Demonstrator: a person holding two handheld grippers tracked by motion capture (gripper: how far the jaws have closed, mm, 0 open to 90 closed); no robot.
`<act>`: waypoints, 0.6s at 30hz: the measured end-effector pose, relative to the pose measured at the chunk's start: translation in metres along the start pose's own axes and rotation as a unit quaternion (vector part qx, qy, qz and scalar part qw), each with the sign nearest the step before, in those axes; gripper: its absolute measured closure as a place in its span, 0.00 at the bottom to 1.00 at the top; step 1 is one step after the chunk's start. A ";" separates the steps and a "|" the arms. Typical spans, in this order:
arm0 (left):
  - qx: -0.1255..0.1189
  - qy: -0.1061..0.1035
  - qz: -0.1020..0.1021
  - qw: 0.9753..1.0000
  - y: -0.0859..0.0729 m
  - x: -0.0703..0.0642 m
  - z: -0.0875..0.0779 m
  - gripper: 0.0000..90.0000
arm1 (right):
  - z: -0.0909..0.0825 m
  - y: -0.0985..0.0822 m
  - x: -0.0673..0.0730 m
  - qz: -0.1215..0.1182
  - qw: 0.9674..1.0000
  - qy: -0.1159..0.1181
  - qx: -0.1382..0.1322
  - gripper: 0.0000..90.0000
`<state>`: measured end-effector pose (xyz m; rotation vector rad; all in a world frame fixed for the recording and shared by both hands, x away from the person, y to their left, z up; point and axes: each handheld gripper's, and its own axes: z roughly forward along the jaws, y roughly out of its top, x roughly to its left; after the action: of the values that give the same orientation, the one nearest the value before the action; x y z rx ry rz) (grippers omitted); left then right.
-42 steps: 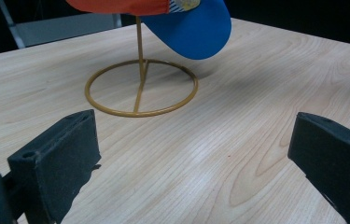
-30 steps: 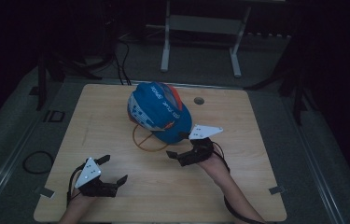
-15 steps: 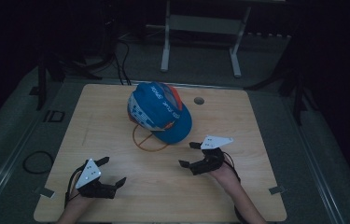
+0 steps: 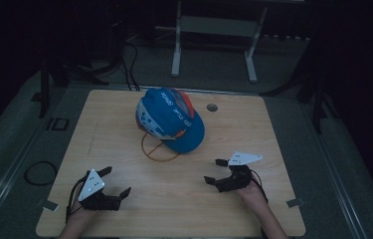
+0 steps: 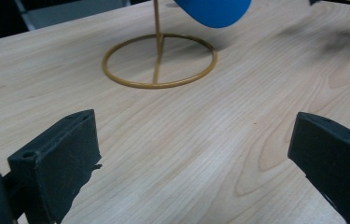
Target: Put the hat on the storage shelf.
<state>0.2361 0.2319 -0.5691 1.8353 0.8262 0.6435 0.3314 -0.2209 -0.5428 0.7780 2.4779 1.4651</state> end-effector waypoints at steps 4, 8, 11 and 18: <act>0.002 0.009 -0.002 1.000 -0.001 0.002 -0.002 0.03 | -0.010 -0.009 -0.005 0.007 1.000 -0.011 0.002 0.15; 0.005 0.016 -0.004 1.000 -0.002 0.003 -0.005 0.03 | -0.020 -0.020 -0.007 0.007 1.000 -0.020 0.009 0.15; 0.007 0.019 -0.004 1.000 -0.003 0.003 -0.007 0.03 | -0.029 -0.026 -0.007 0.007 0.999 -0.029 0.013 0.15; 0.009 0.024 -0.005 1.000 -0.007 0.003 -0.015 0.03 | -0.052 -0.042 -0.010 0.019 0.998 -0.051 0.011 0.15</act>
<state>0.2253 0.2450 -0.5697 1.8366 0.8734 0.6779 0.3051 -0.2821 -0.5532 0.8851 2.4202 1.3773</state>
